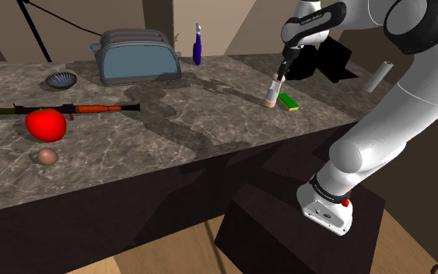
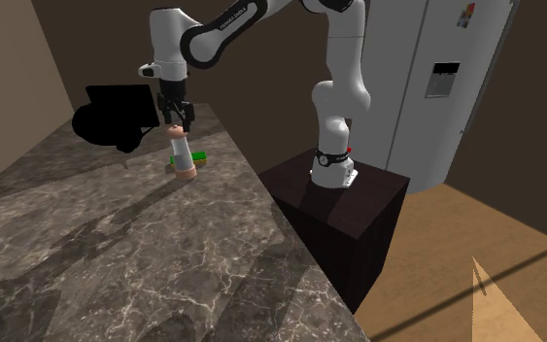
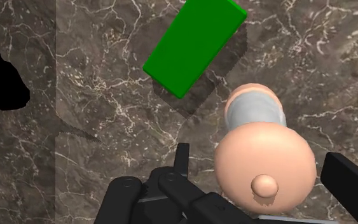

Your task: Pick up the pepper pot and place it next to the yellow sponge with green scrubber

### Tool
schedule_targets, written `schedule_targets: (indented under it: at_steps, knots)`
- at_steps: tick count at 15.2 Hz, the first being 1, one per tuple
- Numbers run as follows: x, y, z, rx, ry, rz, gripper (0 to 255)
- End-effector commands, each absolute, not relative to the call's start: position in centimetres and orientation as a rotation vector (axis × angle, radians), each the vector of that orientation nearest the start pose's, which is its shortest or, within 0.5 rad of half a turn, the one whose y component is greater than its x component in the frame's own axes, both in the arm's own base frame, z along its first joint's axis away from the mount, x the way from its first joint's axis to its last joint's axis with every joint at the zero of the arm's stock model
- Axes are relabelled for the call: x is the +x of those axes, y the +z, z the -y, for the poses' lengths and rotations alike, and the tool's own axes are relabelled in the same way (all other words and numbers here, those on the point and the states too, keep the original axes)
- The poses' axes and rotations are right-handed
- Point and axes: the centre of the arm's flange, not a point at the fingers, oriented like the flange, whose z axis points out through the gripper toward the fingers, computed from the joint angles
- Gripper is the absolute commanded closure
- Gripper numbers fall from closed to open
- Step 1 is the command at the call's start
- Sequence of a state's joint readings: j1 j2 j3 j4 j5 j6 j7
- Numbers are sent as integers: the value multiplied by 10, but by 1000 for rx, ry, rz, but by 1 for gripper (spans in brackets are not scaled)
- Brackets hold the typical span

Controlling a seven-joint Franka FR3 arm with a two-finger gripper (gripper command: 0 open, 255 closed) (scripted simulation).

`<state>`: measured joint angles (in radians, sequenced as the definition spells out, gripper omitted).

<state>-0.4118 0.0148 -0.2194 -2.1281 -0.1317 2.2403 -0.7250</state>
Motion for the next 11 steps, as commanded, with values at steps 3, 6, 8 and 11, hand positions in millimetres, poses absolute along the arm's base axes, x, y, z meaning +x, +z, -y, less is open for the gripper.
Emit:
schedule_targets:
  at_steps: [3,6,8,11]
  knots:
    - [444,456,322,-3277,-10,280,0]
    - [444,456,322,-3277,-10,280,0]
    - [444,456,322,-3277,-10,280,0]
    - [444,456,322,-3277,-10,280,0]
